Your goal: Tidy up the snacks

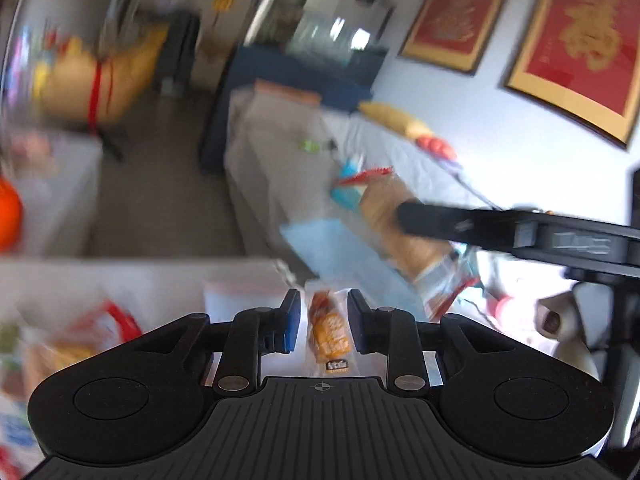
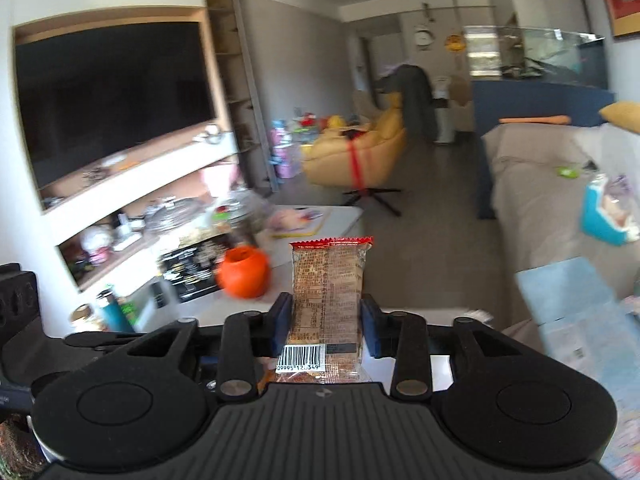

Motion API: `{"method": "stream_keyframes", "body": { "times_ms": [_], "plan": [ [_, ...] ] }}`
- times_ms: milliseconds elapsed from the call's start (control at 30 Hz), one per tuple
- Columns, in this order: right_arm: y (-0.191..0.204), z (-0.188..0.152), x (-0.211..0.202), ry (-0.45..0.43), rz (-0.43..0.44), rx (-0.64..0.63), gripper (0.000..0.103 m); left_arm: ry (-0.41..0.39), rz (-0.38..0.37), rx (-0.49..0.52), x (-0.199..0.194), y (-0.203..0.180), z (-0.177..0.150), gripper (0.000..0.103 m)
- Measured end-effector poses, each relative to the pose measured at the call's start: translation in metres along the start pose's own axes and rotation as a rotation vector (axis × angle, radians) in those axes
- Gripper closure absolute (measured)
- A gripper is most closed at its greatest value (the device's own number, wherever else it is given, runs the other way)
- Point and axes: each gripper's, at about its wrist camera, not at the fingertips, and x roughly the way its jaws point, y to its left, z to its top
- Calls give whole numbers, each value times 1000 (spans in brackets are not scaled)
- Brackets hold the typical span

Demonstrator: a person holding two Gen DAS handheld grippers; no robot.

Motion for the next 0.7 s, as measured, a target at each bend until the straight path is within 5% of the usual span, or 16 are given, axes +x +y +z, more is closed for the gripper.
{"method": "stream_keyframes", "body": {
  "times_ms": [67, 200, 400, 567, 700],
  "plan": [
    [-12, 4, 7, 22, -58, 21, 39, 24, 16, -27, 10, 6, -3, 72],
    [-32, -13, 9, 52, -89, 39, 37, 22, 56, -33, -11, 26, -22, 72],
    [-40, -56, 30, 112, -81, 78, 37, 62, 316, -84, -63, 89, -74, 72],
    [8, -97, 68, 193, 26, 24, 37, -27, 497, -210, -117, 132, -134, 72],
    [71, -128, 97, 233, 110, -115, 37, 3, 563, -273, -135, 161, -156, 72]
  ]
}}
